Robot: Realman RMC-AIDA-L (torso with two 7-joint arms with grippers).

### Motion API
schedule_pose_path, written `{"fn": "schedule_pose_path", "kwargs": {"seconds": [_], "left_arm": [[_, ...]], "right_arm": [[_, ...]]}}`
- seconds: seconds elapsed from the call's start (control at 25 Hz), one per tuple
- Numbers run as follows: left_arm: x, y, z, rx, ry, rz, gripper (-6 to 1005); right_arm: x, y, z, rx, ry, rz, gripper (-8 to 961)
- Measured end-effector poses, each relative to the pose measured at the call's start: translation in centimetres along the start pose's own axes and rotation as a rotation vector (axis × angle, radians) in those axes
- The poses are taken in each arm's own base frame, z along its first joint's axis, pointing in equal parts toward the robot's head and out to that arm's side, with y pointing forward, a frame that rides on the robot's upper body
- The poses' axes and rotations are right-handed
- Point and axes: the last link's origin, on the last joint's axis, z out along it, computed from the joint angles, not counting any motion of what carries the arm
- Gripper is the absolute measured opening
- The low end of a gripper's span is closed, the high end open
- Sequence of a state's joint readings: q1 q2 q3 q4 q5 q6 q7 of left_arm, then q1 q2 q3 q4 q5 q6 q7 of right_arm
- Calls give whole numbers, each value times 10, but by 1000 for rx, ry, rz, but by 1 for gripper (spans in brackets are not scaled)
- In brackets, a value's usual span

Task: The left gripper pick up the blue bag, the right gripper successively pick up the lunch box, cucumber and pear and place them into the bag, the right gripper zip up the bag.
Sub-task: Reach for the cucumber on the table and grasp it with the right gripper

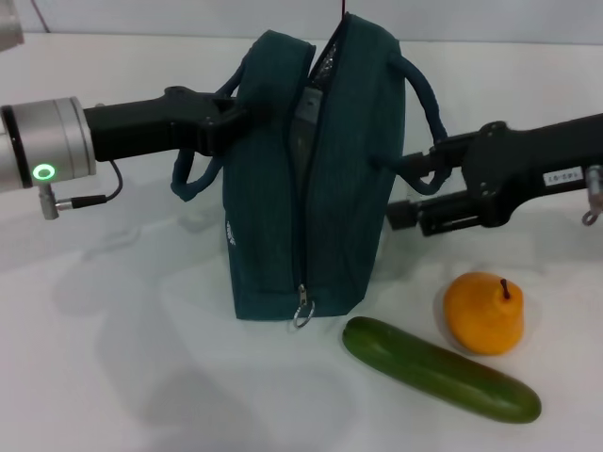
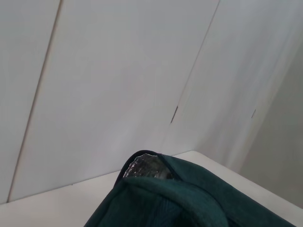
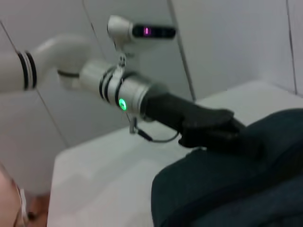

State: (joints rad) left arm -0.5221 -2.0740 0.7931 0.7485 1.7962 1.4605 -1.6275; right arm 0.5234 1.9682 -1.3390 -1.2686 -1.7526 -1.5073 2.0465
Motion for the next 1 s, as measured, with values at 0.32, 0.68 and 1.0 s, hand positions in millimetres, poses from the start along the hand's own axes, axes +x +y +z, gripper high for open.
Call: {"fn": "schedule_pose_path", "kwargs": {"seconds": [0.32, 0.68, 1.0], "left_arm": [[1, 0, 0, 0, 0, -3, 40], [2, -3, 1, 15, -1, -4, 40], [4, -2, 5, 15, 1, 0, 39]], "right_arm": [[-22, 15, 4, -67, 178, -81, 886], [-26, 11, 35, 11, 417, -95, 881], [-13, 12, 60, -5, 530, -101, 877]]}}
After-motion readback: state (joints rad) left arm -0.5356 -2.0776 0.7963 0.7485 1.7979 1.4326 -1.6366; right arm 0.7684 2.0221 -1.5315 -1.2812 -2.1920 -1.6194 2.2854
